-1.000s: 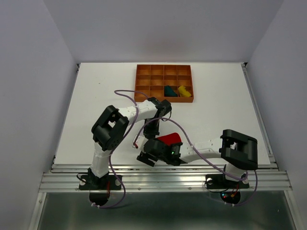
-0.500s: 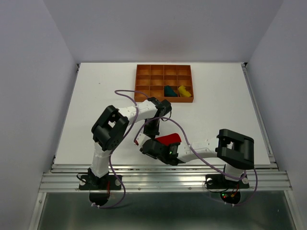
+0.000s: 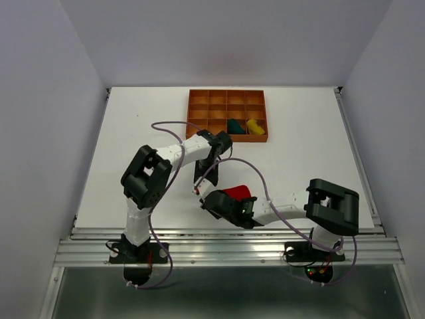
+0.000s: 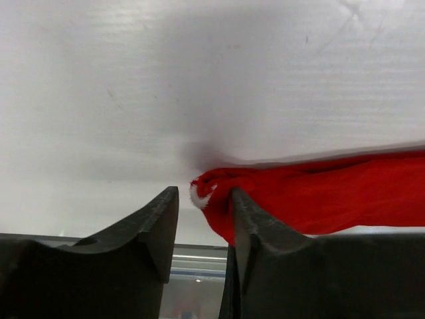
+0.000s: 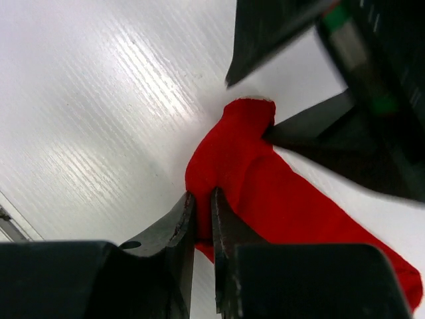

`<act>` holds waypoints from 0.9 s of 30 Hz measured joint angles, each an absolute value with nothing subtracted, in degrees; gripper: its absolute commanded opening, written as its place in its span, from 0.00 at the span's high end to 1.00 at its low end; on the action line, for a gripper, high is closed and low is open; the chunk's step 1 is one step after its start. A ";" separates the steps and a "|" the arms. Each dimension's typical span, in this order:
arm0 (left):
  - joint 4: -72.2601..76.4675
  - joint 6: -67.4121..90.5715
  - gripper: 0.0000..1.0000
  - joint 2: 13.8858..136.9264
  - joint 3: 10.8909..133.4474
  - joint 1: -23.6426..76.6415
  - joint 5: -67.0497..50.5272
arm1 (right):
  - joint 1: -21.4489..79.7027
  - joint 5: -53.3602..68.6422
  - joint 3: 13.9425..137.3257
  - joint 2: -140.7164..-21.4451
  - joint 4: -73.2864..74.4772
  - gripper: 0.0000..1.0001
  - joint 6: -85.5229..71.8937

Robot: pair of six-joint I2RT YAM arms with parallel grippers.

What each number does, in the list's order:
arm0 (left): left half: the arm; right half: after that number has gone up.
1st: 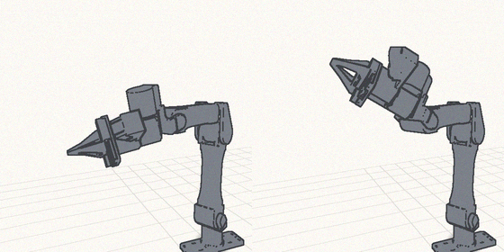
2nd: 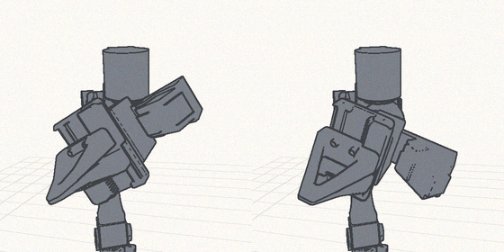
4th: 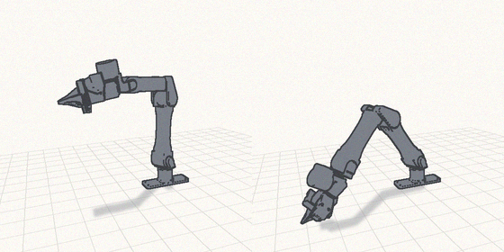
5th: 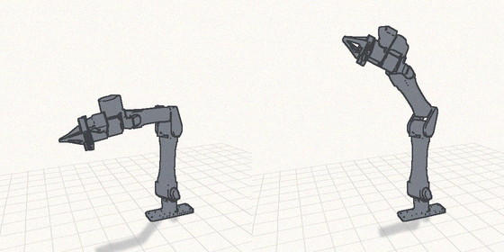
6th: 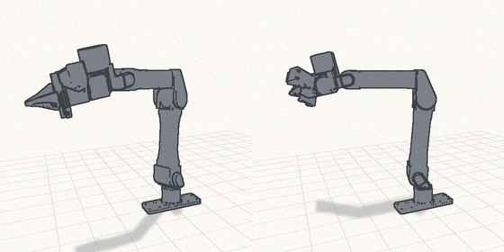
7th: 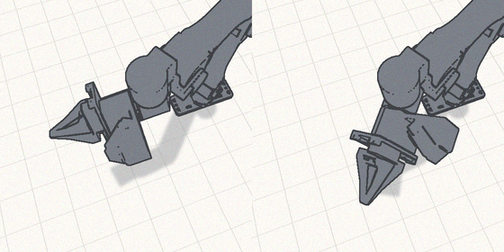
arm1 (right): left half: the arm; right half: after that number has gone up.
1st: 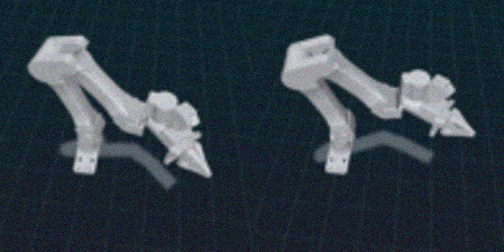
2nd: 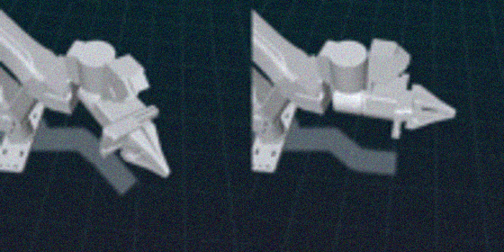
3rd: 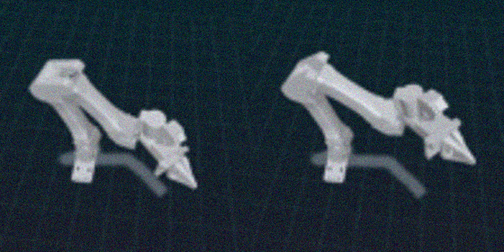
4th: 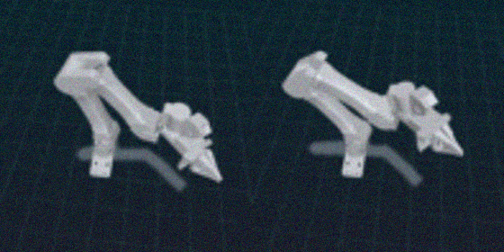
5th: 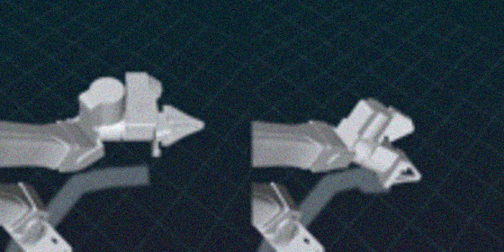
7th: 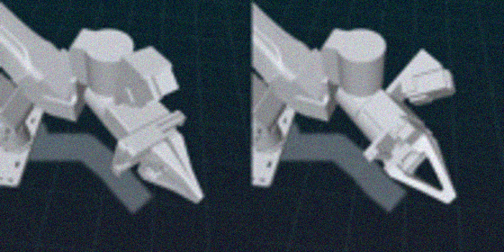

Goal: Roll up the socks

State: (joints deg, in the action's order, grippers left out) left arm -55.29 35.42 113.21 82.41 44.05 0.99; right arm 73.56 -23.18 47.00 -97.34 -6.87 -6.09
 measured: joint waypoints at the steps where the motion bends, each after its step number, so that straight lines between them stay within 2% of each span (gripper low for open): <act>1: -54.74 35.44 0.46 112.57 82.39 43.40 1.06 | 72.71 -21.98 45.98 -96.64 -8.29 0.99 -7.20; 12: -45.12 38.04 0.45 95.35 76.09 30.20 2.87 | 67.09 -10.57 42.22 -97.23 -21.98 0.99 -14.61; 18: -43.33 38.85 0.45 91.85 70.06 29.08 2.90 | 62.63 -1.08 39.11 -97.76 -30.41 0.99 -21.23; 27: -39.38 39.09 0.46 90.50 61.39 29.08 -1.78 | 58.28 5.06 29.69 -97.38 -43.38 0.99 -35.48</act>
